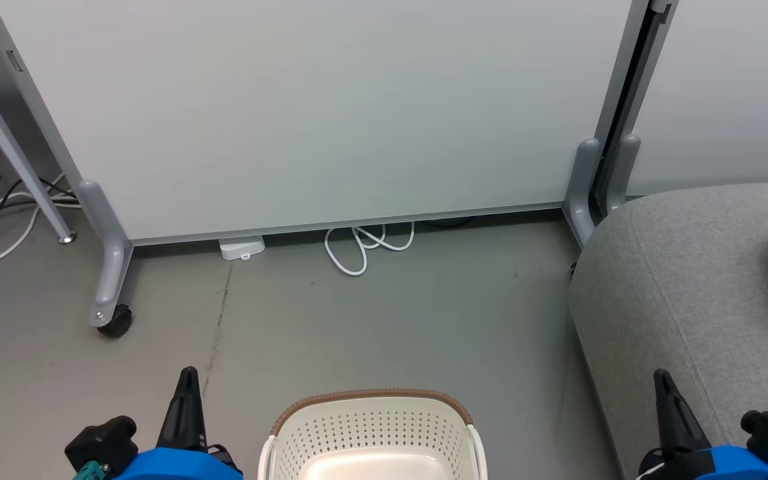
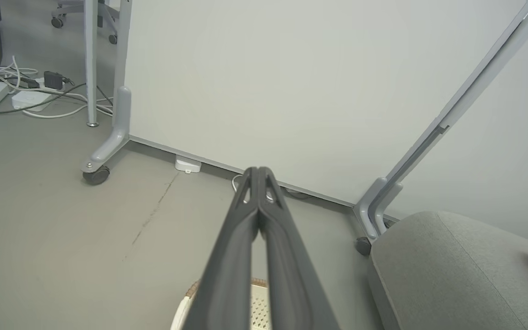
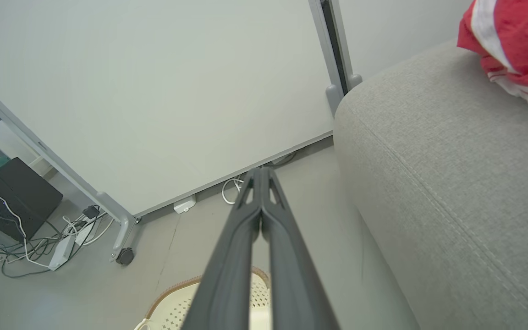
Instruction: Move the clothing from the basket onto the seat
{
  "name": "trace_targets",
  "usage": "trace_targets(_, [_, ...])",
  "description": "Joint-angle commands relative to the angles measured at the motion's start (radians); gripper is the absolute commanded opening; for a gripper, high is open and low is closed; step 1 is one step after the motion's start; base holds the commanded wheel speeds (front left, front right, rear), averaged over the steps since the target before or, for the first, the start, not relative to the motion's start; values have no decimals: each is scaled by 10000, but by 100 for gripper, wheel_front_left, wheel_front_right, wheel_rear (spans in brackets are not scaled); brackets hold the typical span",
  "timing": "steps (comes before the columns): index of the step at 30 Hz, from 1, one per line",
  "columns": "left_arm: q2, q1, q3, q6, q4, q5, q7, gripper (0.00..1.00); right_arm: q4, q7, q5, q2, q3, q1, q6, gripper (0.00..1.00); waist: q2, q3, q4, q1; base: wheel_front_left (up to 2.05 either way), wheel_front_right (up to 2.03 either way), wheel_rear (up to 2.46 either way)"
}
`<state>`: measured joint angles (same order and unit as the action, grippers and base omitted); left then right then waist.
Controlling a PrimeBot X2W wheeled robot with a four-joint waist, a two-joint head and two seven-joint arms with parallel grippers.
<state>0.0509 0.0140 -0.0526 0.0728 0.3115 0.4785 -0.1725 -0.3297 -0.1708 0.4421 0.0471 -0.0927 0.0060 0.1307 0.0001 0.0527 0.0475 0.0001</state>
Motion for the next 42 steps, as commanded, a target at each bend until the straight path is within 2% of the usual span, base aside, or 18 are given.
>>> trace_targets(1, [1, -396, 92, 71, -201, 412, 89, 0, 208, 90, 464, 40, -20, -288, 0, 0, -1, -7, -6, -1, 0, 0, 0])
trace_targets(25, [0, -686, 596, 240, -365, 3805, 952, 0, 435, 942, 3965, 44, -76, -604, 1, 0, -1, -127, -108, -1, 0, 0, 0])
trace_targets(42, [-2, -859, 897, 343, -457, 5844, 1474, 0, 557, 1462, 6049, 46, -118, -772, 1, 0, -1, -216, -184, -1, 0, 0, 0])
